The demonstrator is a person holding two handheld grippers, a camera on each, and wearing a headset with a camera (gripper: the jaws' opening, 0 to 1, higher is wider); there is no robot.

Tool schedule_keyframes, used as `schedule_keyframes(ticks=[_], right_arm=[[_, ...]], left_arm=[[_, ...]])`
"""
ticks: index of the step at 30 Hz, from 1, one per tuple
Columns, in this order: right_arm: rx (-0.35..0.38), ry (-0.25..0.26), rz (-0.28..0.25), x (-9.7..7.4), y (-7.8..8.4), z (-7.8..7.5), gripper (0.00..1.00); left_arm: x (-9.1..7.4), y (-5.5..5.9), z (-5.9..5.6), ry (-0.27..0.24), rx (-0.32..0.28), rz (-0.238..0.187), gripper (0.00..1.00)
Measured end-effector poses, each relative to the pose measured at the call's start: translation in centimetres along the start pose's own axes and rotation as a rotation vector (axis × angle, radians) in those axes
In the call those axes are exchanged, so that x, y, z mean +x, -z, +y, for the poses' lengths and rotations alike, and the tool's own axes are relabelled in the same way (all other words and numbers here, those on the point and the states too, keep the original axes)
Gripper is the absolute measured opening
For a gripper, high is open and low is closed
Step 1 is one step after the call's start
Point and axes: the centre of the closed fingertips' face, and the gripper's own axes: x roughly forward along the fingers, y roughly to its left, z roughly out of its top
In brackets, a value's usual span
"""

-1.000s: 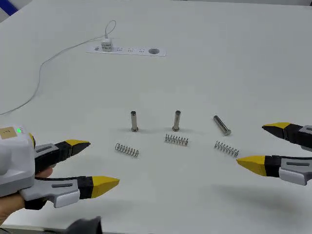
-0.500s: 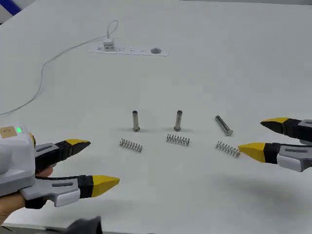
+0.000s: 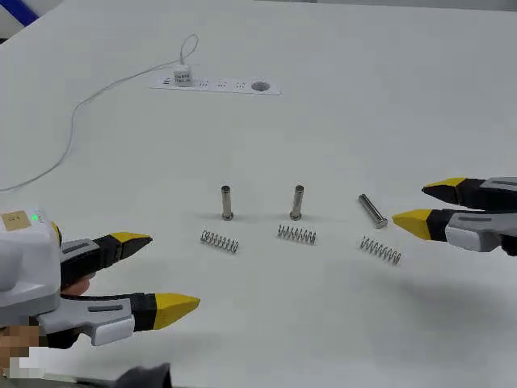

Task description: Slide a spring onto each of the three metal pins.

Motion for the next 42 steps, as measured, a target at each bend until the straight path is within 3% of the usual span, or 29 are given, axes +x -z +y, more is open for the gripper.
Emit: schedule_keyframes(ticks=[17, 21, 25, 42], right_arm=[[-0.017, 0.017, 0.088, 3.8, 0.0, -1.4, 0.29], [-0.003, 0.056, 0.137, 4.6, 0.8, -2.2, 0.25], [0.021, 0.042, 0.136, 5.3, 0.6, -2.1, 0.24], [0.064, 0.073, 0.256, 8.2, 1.6, -2.6, 0.17]], left_arm=[[0.0, 0.2, -0.1, 0.000, 0.000, 0.005, 0.72], [0.0, 0.2, -0.1, -0.001, 0.000, 0.006, 0.72], [0.0, 0.2, 0.0, -0.003, -0.002, 0.003, 0.72], [-0.1, 0.4, 0.1, -0.006, -0.007, 0.001, 0.71]])
